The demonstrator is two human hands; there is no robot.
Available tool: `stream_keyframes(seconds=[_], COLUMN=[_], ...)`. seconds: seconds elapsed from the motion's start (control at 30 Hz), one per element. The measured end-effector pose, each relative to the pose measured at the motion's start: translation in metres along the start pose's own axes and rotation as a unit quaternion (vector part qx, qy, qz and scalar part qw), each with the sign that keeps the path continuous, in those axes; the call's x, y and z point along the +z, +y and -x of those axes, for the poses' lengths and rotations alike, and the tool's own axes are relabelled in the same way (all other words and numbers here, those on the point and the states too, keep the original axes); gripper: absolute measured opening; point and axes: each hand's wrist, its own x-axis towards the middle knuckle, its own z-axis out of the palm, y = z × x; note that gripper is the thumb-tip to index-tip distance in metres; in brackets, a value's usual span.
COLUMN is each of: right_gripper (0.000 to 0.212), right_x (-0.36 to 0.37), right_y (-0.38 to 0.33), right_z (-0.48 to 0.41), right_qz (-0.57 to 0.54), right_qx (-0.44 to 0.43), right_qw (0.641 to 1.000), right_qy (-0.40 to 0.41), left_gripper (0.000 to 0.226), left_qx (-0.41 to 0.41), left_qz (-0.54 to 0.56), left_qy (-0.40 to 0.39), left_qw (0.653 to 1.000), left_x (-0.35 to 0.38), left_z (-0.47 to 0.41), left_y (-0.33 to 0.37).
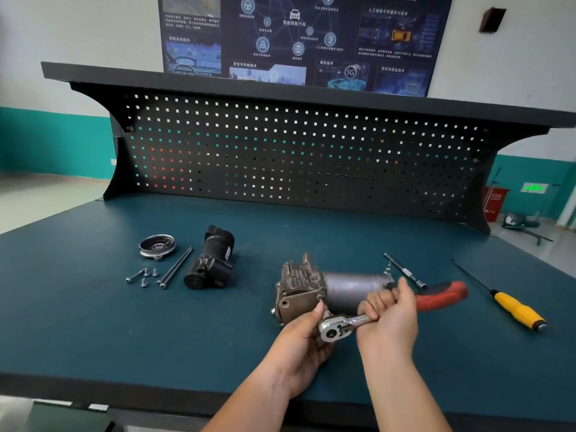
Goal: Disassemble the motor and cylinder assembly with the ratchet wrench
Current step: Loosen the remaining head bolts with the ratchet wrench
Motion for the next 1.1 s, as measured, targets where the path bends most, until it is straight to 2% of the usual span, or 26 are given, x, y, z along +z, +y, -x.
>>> stream_keyframes(seconds=[0.2, 0.33, 0.43, 0.63, 0.73, 0.83, 0.93, 1.1], right_gripper=[0.039, 0.035, 0.032, 0.036, 0.041, 0.039, 0.035, 0.034], right_x=[0.028, 0.048, 0.058, 0.076, 0.075, 0.073, 0.067, 0.049], right_y=[-0.001, -0.002, 0.002, 0.023, 0.030, 0.026, 0.017, 0.002], right_z=[0.002, 0.002, 0.004, 0.012, 0.018, 0.017, 0.012, 0.004], right_qz=[0.122, 0.263, 0.367, 0.567, 0.589, 0.566, 0.472, 0.272], right_qx=[-0.045, -0.020, -0.017, -0.067, -0.064, -0.053, -0.009, 0.021], right_qw=[0.987, 0.946, 0.893, 0.727, 0.694, 0.722, 0.806, 0.929], right_qy=[-0.092, -0.187, -0.261, -0.381, -0.409, -0.396, -0.358, -0.250], left_gripper=[0.018, 0.019, 0.022, 0.036, 0.035, 0.014, 0.009, 0.019], left_qx=[0.004, 0.002, -0.004, -0.030, -0.053, -0.062, -0.056, -0.046], left_qz=[0.002, -0.006, -0.012, -0.010, -0.028, -0.078, -0.102, -0.074], left_qy=[-0.009, -0.020, -0.017, -0.012, -0.012, -0.018, -0.024, -0.031], left_qw=[1.000, 1.000, 1.000, 0.999, 0.998, 0.995, 0.993, 0.996], left_x=[-0.001, -0.001, -0.002, 0.003, 0.005, 0.003, 0.001, 0.000], left_z=[0.001, 0.001, 0.001, 0.002, 0.002, -0.001, -0.003, -0.005], left_y=[0.001, 0.001, 0.000, 0.003, 0.008, 0.014, 0.015, 0.011])
